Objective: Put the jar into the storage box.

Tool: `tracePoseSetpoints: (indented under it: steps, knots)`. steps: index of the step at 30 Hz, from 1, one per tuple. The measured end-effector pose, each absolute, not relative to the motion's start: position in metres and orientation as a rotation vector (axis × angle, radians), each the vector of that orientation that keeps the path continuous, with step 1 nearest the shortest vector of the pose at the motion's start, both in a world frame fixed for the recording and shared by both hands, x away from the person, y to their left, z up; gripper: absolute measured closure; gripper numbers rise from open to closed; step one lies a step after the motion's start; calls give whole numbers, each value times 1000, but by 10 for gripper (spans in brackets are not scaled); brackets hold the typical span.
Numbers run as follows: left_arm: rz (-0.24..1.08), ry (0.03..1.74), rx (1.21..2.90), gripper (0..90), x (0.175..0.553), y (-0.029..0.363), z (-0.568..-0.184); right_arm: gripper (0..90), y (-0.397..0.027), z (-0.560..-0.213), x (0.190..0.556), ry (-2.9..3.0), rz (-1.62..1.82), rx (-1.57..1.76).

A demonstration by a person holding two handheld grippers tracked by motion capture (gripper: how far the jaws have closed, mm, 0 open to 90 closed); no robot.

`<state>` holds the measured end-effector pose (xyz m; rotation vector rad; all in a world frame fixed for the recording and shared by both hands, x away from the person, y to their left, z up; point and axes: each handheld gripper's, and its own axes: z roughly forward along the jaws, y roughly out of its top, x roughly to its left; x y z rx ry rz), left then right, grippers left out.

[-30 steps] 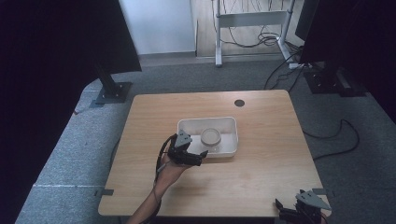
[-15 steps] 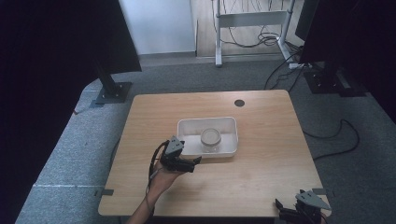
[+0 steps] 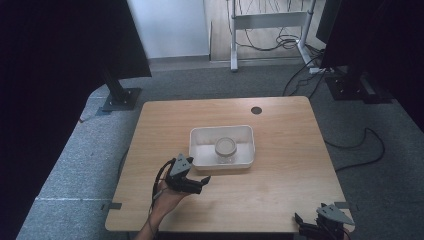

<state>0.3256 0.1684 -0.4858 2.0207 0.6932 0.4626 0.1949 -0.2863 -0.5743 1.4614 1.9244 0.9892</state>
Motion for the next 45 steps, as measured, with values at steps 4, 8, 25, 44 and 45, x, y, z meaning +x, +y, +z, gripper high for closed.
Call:
tracePoseSetpoints:
  steps: [4,8,25,44,45]
  knots:
    - [469,679,2024,51,319,175,-490,0,-286,-574,195,1924,989,1462]
    - [472,667,2031,51,313,180,-495,0,-286,-574,195,1923,989,1462]
    - [480,726,2095,51,292,203,-530,0,-286,-575,195,1919,990,1463]
    - [503,793,2244,55,287,220,-549,0,-286,-575,196,1916,990,1465]
    - [502,795,2248,55,287,221,-549,0,-285,-575,196,1915,990,1466]
